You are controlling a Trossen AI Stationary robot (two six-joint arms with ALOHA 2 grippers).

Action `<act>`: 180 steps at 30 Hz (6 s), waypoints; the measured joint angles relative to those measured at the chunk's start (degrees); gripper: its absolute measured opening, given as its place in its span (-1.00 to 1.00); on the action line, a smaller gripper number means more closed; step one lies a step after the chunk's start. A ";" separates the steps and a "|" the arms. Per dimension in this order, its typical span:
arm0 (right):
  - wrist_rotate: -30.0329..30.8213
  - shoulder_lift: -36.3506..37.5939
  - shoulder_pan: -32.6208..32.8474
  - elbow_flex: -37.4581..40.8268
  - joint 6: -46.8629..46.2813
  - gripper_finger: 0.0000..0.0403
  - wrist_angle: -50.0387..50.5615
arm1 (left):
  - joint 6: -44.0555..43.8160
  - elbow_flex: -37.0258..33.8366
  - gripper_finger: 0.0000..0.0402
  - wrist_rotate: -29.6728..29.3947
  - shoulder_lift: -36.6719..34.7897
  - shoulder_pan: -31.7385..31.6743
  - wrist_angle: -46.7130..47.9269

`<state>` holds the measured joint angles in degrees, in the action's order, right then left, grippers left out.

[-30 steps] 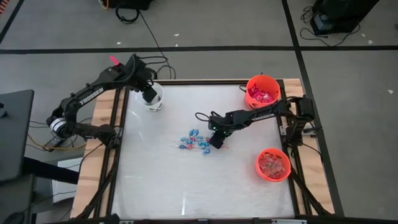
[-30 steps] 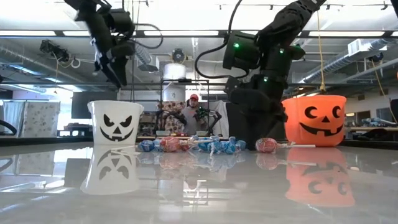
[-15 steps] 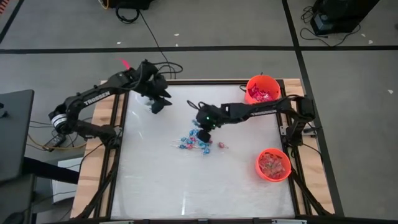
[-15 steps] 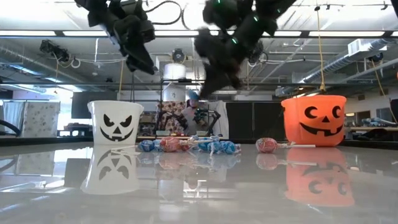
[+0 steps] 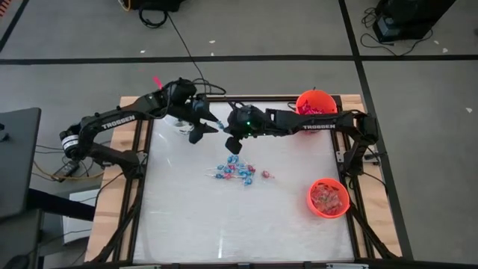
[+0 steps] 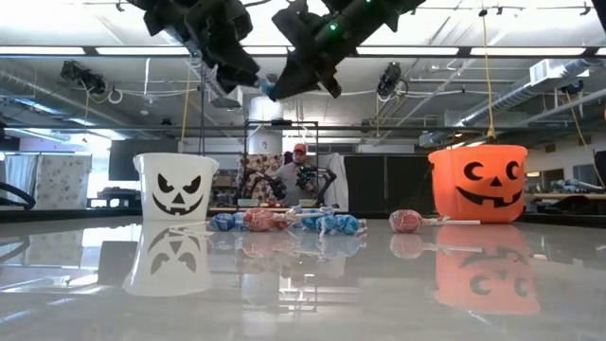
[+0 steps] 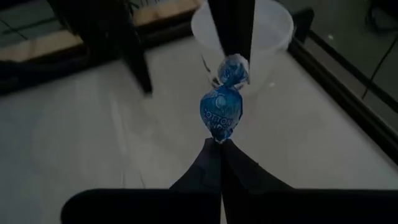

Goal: Sort candy by brand, put in halloween buckets
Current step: Put the blue candy into the white bucket, then put the red candy into the white bucket

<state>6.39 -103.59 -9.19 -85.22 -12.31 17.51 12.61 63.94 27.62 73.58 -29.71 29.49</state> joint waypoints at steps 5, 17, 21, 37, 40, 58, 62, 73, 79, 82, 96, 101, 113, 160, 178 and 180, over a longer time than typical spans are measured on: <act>-0.02 0.00 0.00 -0.08 0.48 -0.99 -2.66 | -2.72 0.00 0.08 -0.04 0.00 1.13 -3.11; 1.79 0.00 1.36 -0.08 2.05 -0.99 -6.33 | -6.58 0.00 -0.12 -1.60 0.31 1.32 -2.79; 2.76 0.02 1.69 -0.08 2.04 -0.99 -6.31 | -6.90 0.00 -0.32 -1.89 0.31 1.32 -2.57; 5.46 0.20 0.53 -0.17 -4.45 -0.35 5.32 | -8.29 0.00 -0.50 -22.47 0.26 -6.67 2.52; 5.95 0.20 0.43 -0.17 -5.92 -0.23 9.92 | -8.21 0.00 -0.53 -24.14 0.26 -11.75 7.48; -2.66 0.15 2.27 0.25 -10.81 -0.18 27.13 | -11.41 -18.32 -0.49 -27.88 -0.57 -22.78 5.87; -9.05 0.13 4.24 3.90 -10.13 -0.18 27.14 | -11.67 -20.32 -0.32 -29.46 -0.55 -22.76 3.40; -13.42 0.07 10.60 13.41 -15.25 -0.18 27.55 | -11.24 -15.55 0.18 -31.02 -1.16 -22.70 5.07; -11.16 0.38 16.01 17.26 -20.98 -0.18 27.54 | -8.27 -5.74 0.22 -31.02 -1.33 -22.62 10.91; -6.58 1.43 18.01 20.25 -25.73 -0.18 27.44 | -8.07 -2.52 0.22 -31.06 -1.33 -21.97 12.07; 2.40 2.42 19.94 33.02 -26.79 -0.34 8.59 | -8.67 -1.31 0.22 -26.79 -1.11 -13.98 11.50; 2.41 2.78 19.38 33.07 -21.41 -0.84 6.54 | -9.72 -1.31 0.16 -20.74 -1.11 -8.97 9.35; 10.59 5.95 15.31 26.11 -16.55 -0.93 1.97 | -14.79 -1.33 0.28 -3.36 -0.48 -3.46 -0.63; 3.55 9.55 3.29 16.49 -5.45 -0.93 -14.03 | -16.05 -1.38 -0.39 -3.11 6.40 5.39 -14.57; 3.26 9.09 2.43 20.04 -13.31 0.10 -2.44 | -9.84 -1.34 -0.35 -20.09 -1.66 -14.03 12.30; 3.18 9.09 2.43 21.33 -14.08 0.10 -3.03 | -9.66 -1.29 -0.35 -20.60 -3.26 -17.50 13.79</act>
<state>9.57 -94.51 -6.76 -63.88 -26.39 14.48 2.95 62.65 7.02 70.32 -47.21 43.28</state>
